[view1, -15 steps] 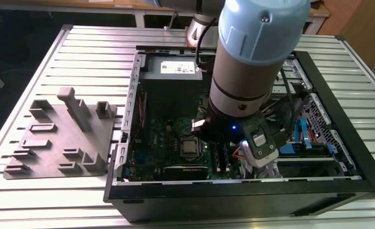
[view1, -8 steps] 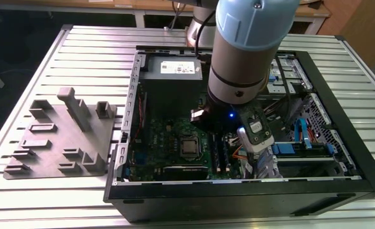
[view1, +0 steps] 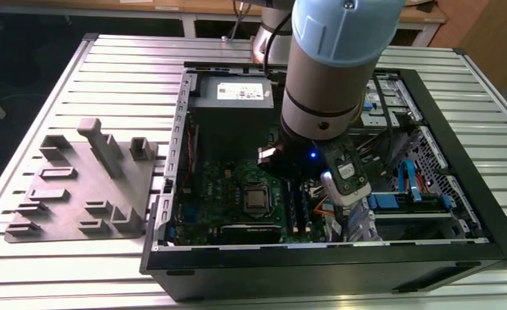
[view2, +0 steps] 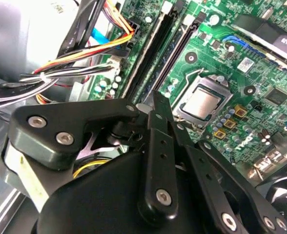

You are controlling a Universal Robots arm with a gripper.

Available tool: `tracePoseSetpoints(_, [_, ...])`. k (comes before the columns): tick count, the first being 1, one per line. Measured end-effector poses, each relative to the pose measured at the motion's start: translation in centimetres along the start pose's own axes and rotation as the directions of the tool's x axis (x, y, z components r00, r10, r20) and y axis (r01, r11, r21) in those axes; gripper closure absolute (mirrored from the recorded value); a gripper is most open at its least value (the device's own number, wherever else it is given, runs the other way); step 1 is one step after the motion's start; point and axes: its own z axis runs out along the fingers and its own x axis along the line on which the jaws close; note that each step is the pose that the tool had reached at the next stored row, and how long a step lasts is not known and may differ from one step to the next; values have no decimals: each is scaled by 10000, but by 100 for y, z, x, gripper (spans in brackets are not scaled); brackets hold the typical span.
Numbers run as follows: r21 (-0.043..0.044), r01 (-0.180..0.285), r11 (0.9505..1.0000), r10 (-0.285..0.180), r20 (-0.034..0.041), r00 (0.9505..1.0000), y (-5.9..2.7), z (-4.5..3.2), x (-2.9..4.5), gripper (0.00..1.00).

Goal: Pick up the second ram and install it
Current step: 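Press down the second ram until it locks into place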

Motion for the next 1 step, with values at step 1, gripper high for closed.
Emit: tracePoseSetpoints(1, [0, 0, 10000, 0, 0, 10000, 0, 0, 0, 93])
